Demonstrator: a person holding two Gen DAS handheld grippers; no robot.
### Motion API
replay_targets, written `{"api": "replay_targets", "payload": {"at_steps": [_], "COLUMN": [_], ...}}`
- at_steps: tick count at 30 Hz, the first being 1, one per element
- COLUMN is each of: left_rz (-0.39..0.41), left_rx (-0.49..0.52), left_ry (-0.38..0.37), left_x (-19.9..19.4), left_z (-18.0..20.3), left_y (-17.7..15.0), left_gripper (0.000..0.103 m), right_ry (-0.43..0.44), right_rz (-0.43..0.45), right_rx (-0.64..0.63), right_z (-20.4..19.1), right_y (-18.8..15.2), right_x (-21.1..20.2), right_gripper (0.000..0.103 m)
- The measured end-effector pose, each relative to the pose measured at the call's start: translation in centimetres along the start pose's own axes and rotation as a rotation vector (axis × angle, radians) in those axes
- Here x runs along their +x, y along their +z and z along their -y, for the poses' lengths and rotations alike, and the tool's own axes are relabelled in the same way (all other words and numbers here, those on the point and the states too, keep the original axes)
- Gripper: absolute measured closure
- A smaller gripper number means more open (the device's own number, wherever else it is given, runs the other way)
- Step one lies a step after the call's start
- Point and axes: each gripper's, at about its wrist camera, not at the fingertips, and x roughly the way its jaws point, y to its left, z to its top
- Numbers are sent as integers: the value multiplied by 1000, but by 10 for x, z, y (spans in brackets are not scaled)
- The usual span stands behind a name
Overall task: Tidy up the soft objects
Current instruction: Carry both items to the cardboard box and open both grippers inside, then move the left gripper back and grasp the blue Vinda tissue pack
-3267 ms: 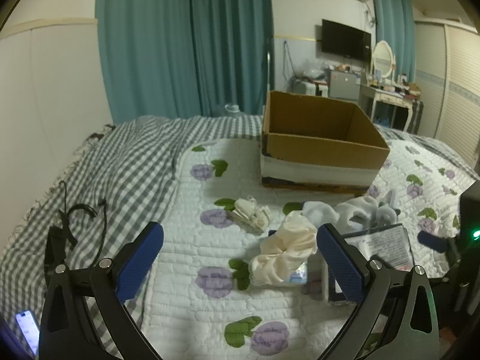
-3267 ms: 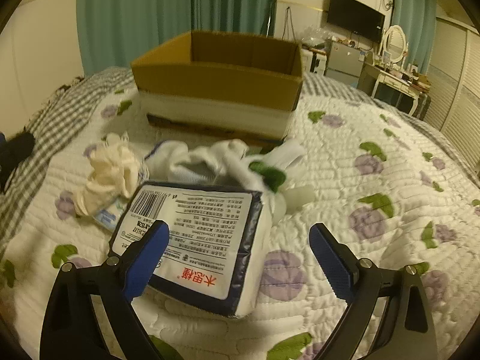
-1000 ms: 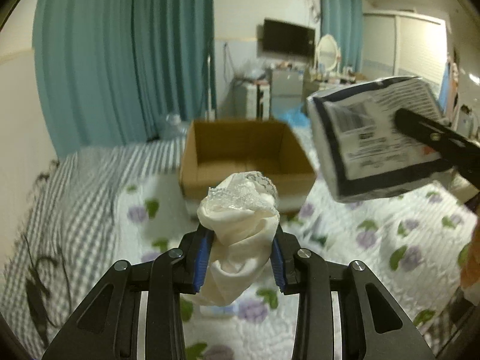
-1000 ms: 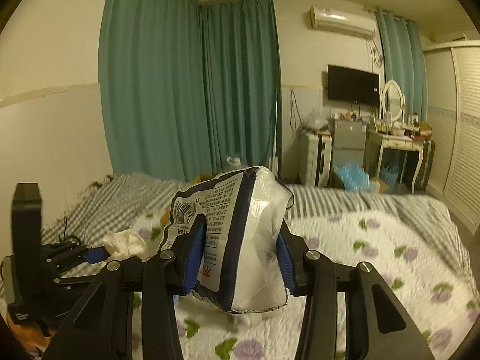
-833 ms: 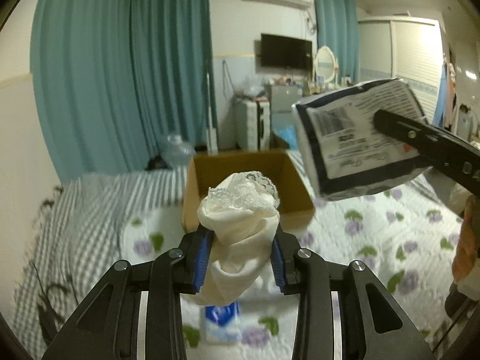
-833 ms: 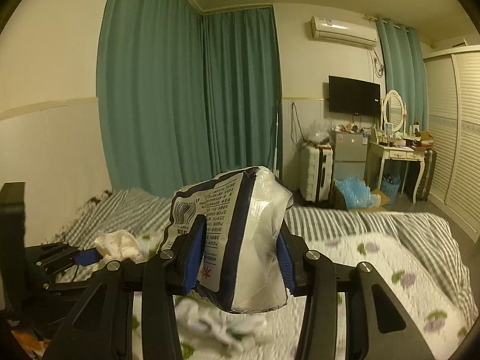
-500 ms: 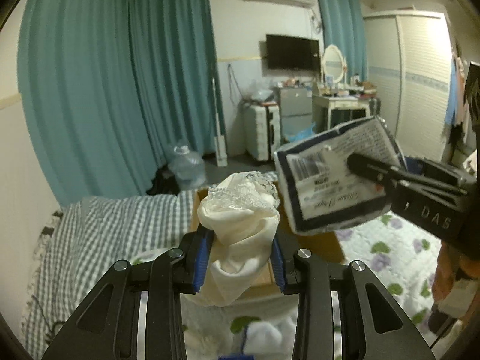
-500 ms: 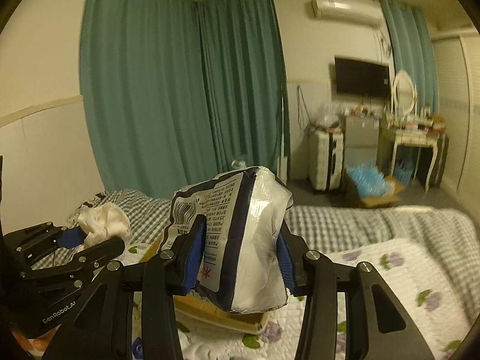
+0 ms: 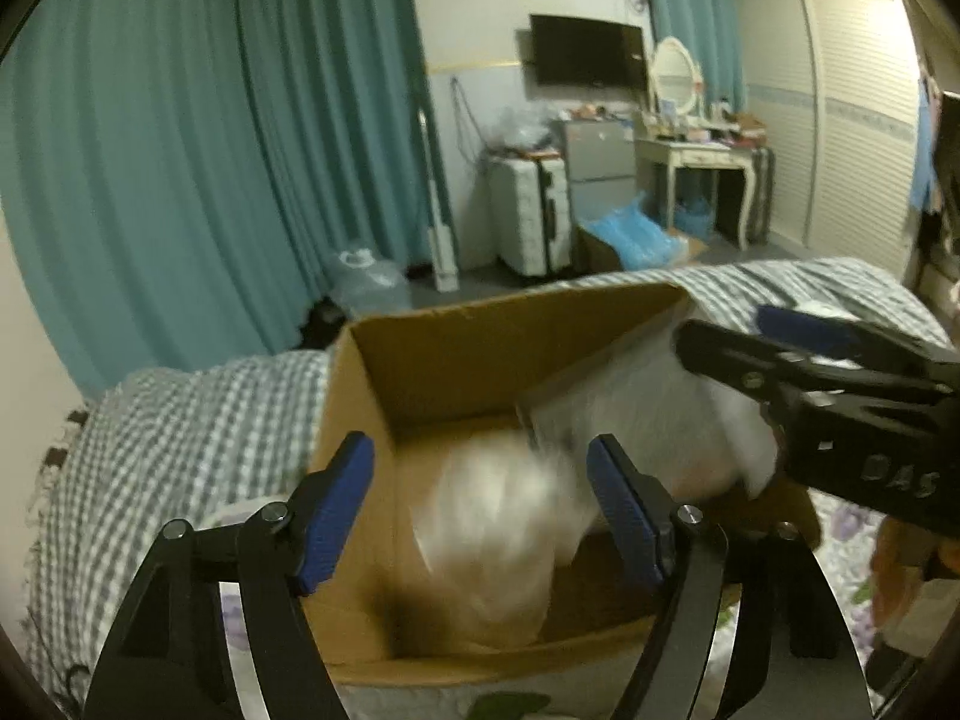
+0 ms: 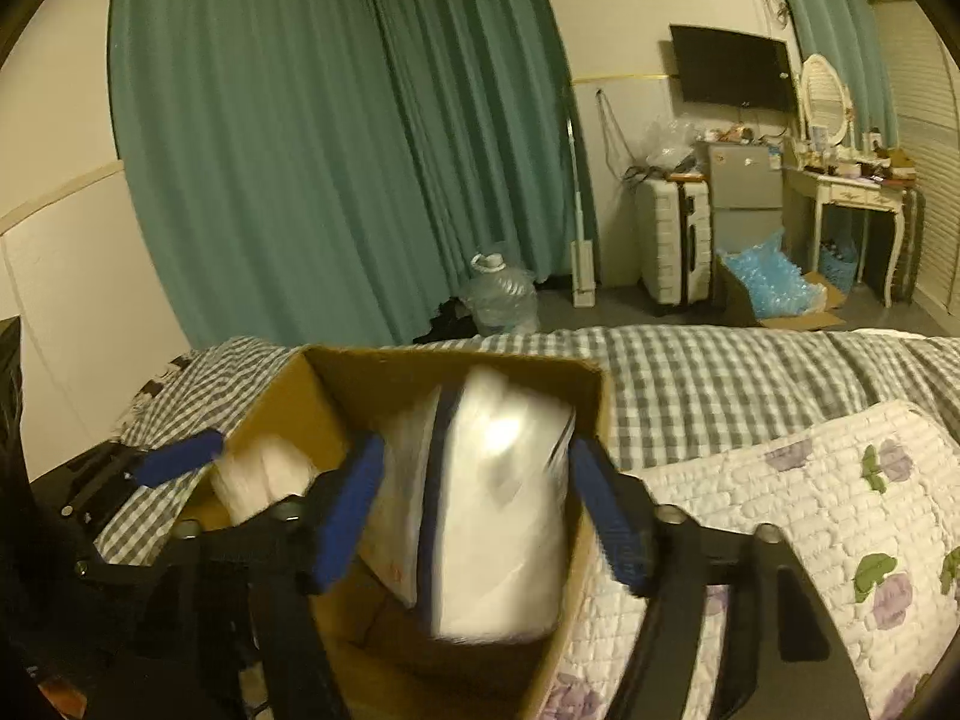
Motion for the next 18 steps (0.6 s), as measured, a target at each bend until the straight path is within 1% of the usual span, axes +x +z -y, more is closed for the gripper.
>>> {"api": "replay_targets", "payload": {"at_steps": [1,3,4,5,8,10,12,13,14,15,16,18], "left_rz": [-1,-7,-2,8,53,90,133,154,180,204,228,278], "left_rx": [-2,-19,-28,-36,-47,-53,-66,-70,-73,-73,-72,-71], "left_ry": [5,8,11,14,32,41,42,44,49,50,51,68], "left_x": [0,-2,-6,-12,-39,-61,-91,-105,-124,-140,-156,-188], "left_z": [-1,-6,-9,-12,-18,-22,-26,-27,-28,-30,-32,-34], "left_y": [1,3,4,5,11,16,22,25,27,29,30,32], "left_gripper": [28,28,28,28,28,28,28,28,28,26,19,17], "right_ry": [-8,-36,-51,-64,-89,-114,-116,-126,-145,-151,-154,-160], "right_rz": [6,24,34,48,98,136,173,190,215,235,253,282], "right_rx": [-1,-10,-17,-28,-64,-89,-112,-127,-146,-160,-173,-189], "right_z": [1,0,-2,-4,-17,-30,-43,-51,-60,-66,-74,-87], "right_y": [1,5,8,11,25,33,41,45,49,51,54,56], "right_x": [-3,-12,-18,-26,-56,-80,-107,-123,-140,-154,-170,-201], "right_gripper": [28,27,24,20,19,19,15,11,10,10,9,7]}}
